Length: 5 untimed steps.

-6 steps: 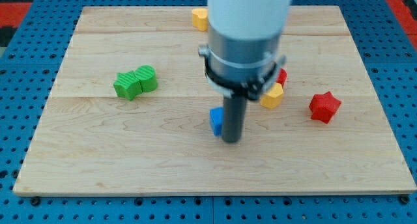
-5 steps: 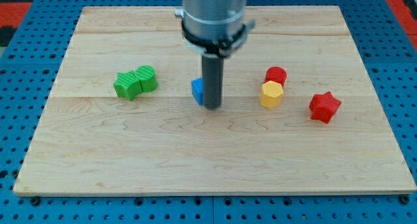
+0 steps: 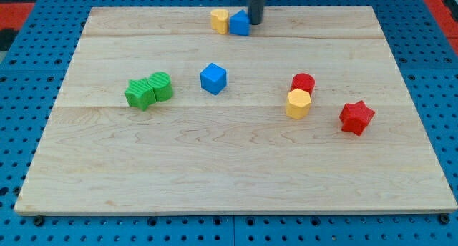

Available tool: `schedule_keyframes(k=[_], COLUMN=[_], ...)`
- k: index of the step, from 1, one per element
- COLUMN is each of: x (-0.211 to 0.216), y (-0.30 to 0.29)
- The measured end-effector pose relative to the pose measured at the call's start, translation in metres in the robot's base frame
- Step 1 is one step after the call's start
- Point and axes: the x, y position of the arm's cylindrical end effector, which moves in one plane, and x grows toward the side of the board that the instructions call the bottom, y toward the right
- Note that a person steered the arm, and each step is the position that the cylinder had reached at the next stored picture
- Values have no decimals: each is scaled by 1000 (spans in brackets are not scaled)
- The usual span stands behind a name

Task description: Move blue triangle into blue cube

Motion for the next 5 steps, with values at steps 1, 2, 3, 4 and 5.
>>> schedule_keyframes(k=[1,2,3,4,5], x=[5,11,71,71,55], y=[-58,-100,-98,-77,-61])
